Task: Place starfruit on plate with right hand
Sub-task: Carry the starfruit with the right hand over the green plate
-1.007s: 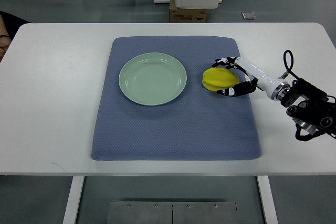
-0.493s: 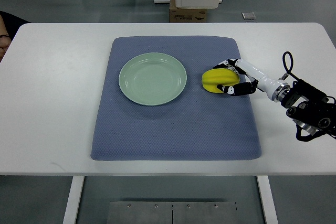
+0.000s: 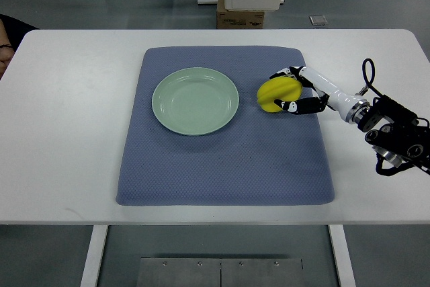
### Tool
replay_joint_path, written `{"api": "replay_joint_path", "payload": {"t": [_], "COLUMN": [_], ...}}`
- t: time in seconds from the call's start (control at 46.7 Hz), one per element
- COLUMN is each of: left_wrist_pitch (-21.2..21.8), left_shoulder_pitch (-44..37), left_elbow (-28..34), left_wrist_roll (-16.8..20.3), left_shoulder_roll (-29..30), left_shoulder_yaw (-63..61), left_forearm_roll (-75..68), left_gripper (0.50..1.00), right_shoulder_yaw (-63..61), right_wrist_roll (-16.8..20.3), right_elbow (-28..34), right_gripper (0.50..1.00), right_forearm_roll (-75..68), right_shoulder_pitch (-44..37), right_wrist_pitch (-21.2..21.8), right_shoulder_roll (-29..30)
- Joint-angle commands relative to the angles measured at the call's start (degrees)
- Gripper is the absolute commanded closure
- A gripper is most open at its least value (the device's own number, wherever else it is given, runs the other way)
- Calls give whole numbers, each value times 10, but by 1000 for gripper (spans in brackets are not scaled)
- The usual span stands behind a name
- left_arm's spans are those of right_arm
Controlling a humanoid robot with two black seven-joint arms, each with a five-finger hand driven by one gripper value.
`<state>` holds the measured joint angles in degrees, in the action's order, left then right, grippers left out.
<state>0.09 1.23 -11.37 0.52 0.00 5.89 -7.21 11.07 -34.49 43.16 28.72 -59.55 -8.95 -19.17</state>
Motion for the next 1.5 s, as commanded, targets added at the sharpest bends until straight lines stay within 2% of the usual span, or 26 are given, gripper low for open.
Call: {"api": "replay_joint_path", "payload": {"t": [0.0,0.386,0.835,1.478], "left_wrist_pitch": [0,0,0,0], "left_shoulder_pitch": [0,0,0,0], "left_elbow": [0,0,-1,-1], "left_wrist_roll": [0,0,0,0], "left_shoulder_roll": [0,0,0,0], "left_shoulder_yaw": [0,0,0,0], "left_forearm_roll": [0,0,0,0], "left_gripper": [500,500,500,500], "right_shoulder_yaw": [0,-46,-57,-73], "right_wrist_roll": [0,3,9,40], "right_elbow": [0,0,3,-3], "right_gripper": [1000,1000,1000,1000], "right_forearm_roll": [-21,-95,-96,-115], "right_shoulder_pitch": [-6,-25,-24,-25], "right_wrist_pitch": [4,86,89,85], "right_shoulder_roll": [-2,-21,-12,103]}}
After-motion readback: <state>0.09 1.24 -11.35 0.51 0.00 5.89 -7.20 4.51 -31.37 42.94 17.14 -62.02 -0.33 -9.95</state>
